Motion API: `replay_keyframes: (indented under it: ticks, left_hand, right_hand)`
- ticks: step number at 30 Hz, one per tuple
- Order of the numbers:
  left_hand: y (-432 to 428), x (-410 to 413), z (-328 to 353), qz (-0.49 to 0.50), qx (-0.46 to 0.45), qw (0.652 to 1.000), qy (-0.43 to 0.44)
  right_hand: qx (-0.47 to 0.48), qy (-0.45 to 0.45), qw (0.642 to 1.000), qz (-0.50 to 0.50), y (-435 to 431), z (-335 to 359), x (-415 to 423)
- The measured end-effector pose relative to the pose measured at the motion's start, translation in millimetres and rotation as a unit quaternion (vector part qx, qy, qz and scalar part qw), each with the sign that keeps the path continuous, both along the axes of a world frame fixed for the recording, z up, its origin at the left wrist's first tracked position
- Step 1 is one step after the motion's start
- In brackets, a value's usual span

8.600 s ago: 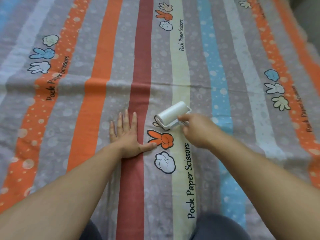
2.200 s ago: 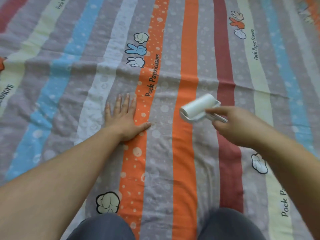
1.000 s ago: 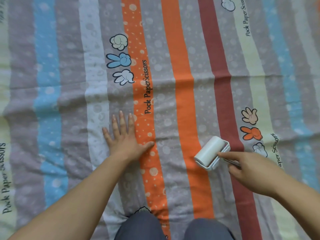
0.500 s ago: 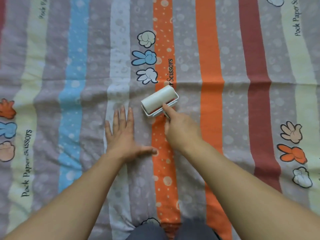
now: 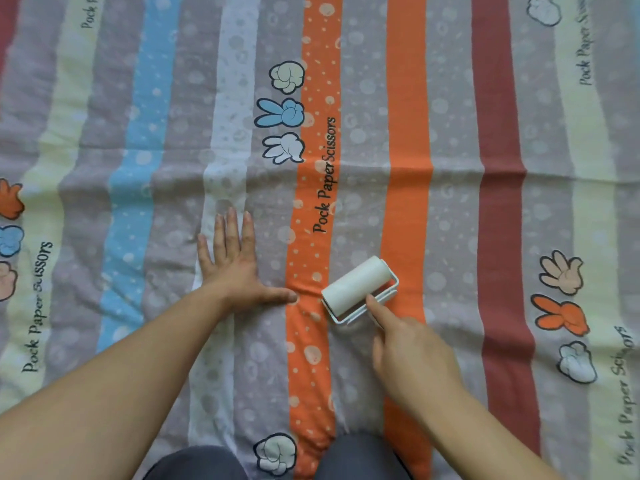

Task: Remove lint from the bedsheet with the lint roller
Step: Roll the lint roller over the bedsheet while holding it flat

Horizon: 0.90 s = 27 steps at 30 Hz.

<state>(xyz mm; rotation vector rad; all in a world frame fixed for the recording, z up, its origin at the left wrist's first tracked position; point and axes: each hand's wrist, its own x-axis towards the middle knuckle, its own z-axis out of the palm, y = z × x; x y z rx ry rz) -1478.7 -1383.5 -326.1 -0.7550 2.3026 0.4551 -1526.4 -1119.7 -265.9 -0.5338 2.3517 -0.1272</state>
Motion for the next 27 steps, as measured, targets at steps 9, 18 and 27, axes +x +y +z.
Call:
replay_keyframes:
  ticks: [9,18,27]
  left_hand:
    - [2,11,-3,-0.015,0.005,0.999,0.052]
    - [-20,53,-18,-0.042,-0.043,0.982,0.18]
    - [-55,80,-33,0.004,-0.009,0.994,0.111]
  right_hand:
    - [0.059,0.005,0.998,-0.002,45,39,8]
    - [-0.071,0.07,0.994,-0.042,-26,73,15]
    - [-0.143,0.098,0.984,-0.031,-194,-35,-11]
